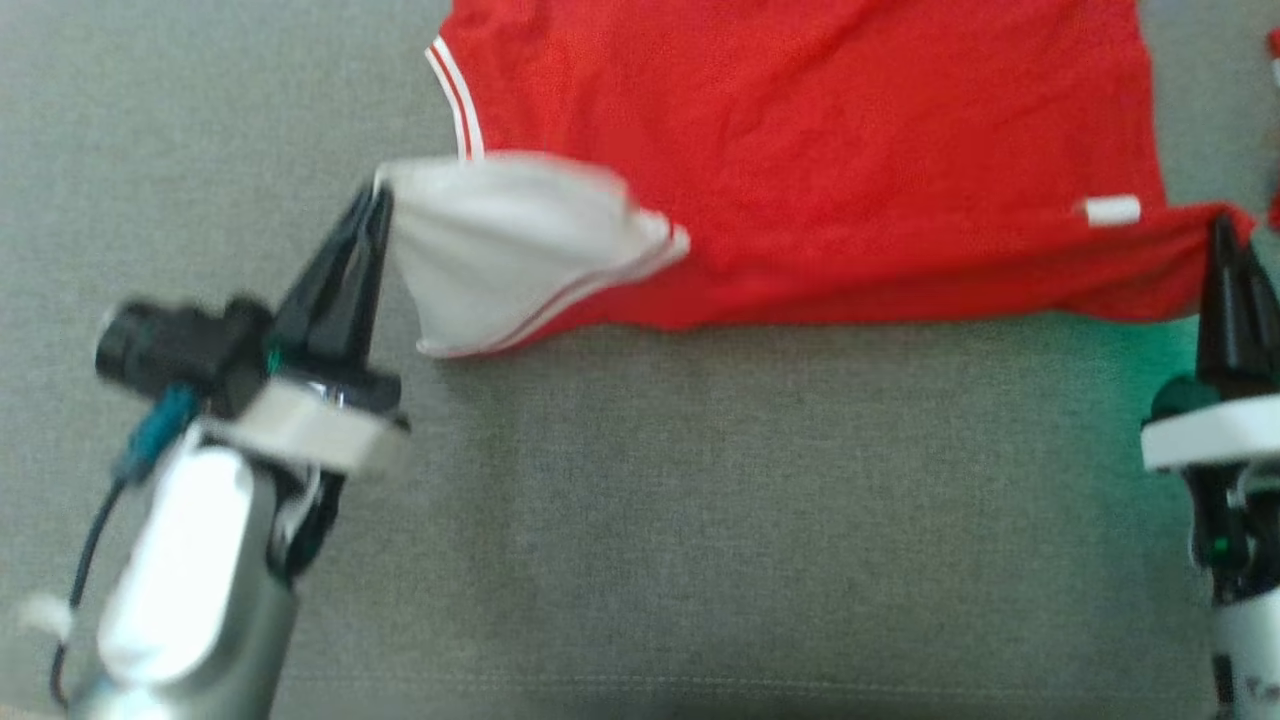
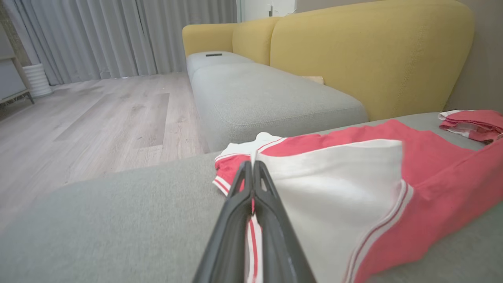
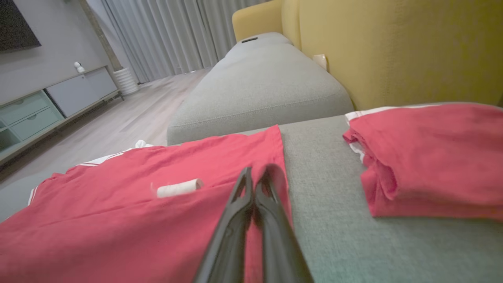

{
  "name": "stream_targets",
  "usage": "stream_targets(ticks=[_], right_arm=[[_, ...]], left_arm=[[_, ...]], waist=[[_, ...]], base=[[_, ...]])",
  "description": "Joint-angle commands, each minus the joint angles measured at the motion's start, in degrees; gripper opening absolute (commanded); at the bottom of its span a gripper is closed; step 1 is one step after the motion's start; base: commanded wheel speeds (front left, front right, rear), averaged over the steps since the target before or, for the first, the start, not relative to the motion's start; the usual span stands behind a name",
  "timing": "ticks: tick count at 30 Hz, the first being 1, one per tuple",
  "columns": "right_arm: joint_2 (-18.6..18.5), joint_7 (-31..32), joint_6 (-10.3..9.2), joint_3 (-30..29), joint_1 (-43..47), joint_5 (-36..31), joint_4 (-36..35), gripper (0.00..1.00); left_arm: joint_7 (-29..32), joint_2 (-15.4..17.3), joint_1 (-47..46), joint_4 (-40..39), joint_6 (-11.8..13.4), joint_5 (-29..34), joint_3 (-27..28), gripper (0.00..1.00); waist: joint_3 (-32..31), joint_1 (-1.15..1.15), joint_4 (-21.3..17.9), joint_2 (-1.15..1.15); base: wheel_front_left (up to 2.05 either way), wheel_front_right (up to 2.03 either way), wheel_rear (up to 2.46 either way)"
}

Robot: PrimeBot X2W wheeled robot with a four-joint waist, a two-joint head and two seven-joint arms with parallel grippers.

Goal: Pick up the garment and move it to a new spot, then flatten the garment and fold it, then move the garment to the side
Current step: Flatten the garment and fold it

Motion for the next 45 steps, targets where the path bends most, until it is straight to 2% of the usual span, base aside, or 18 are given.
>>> stream_targets(ticks=[1, 4, 8, 20, 21, 22, 23, 24, 25, 29, 35, 40, 45], right_arm=[[-1.5, 0.5, 0.39, 1.1, -2.4, -0.7, -1.0, 0.0], [-2.2, 0.8, 0.39, 1.3, -7.0, -1.4, 1.2, 0.0], [-2.7, 0.3, 0.39, 2.0, -10.9, -1.7, 3.7, 0.0], [-3.1, -0.4, 0.39, 5.4, -16.2, -1.3, 13.5, 0.0], [-3.0, -0.7, 0.39, 5.6, -16.4, -1.1, 14.1, 0.05], [-3.0, -1.1, 0.39, 5.8, -16.7, -1.0, 14.7, 0.38], [-3.1, -1.6, 0.39, 6.1, -16.9, -0.8, 15.2, 0.71], [-3.0, -2.5, 0.39, 6.1, -17.0, -0.7, 15.5, 1.0], [-3.0, -3.1, 0.39, 6.2, -17.0, -0.5, 15.9, 1.0], [-2.7, -5.1, 0.39, 6.6, -15.7, 0.2, 15.5, 1.0], [-1.5, -6.6, 0.39, 4.8, -10.5, 1.3, 12.0, 1.0], [0.1, -6.6, 0.39, 3.6, -6.5, 1.6, 9.7, 1.0], [1.0, -6.4, 0.39, 2.9, -5.1, 1.7, 8.5, 1.0]], left_arm=[[-0.3, 2.1, -5.0, 0.0, 0.1, 0.2, 1.1, 0.0], [-0.3, 3.1, -12.7, 3.8, 0.1, 0.1, -1.4, 0.0], [-0.3, 4.2, -18.4, 6.3, 0.1, 0.4, -2.1, 0.0], [-0.3, 5.2, -23.1, 13.5, 0.1, -0.3, -6.2, 0.0], [-0.3, 5.1, -23.2, 14.0, 0.1, -0.6, -6.3, 0.0], [-0.3, 5.0, -23.3, 14.4, 0.1, -0.8, -6.3, 0.0], [-0.3, 5.0, -23.3, 14.8, 0.1, -1.0, -6.4, 0.07], [-0.3, 4.9, -23.2, 15.0, 0.1, -1.4, -6.3, 0.64], [-0.3, 4.6, -23.0, 14.8, 0.1, -1.7, -5.7, 1.0], [-0.3, 3.4, -18.8, 12.7, 0.2, -2.8, -2.6, 1.0], [-0.3, -0.7, -7.4, 9.7, 0.8, -6.2, 1.7, 1.0], [-0.3, -3.3, -1.6, 10.4, 1.6, -7.7, 2.3, 1.0], [0.4, -4.1, -0.8, 11.6, 2.5, -8.4, 2.2, 1.0]], waist=[[1.8, 0.0, 0.0, 0.0], [3.7, 0.0, -0.1, 0.0], [5.2, 0.0, -0.5, 0.0], [6.3, 0.0, -0.8, 0.0], [6.1, 0.0, -0.9, 0.0], [5.9, 0.0, -0.9, 0.0], [5.7, 0.0, -1.0, 0.0], [5.5, 0.0, -1.1, 0.0], [5.1, 0.0, -1.2, 0.0], [3.4, 0.0, -1.6, 0.0], [1.5, 0.0, -2.0, 0.0], [1.1, 0.0, -2.2, 0.0], [1.5, 0.0, -2.5, 0.0]], base=[[0.0, 0.0, 0.0], [0.0, 0.0, 0.0], [0.0, 0.0, 0.0], [0.0, 0.0, 0.0], [0.0, 0.0, 0.0], [0.0, 0.0, 0.0], [0.0, 0.0, 0.0], [0.0, 0.0, 0.0], [0.0, 0.0, 0.0], [0.0, 0.0, 0.0], [0.0, 0.0, 0.0], [0.0, 0.0, 0.0], [0.0, 0.0, 0.0]])
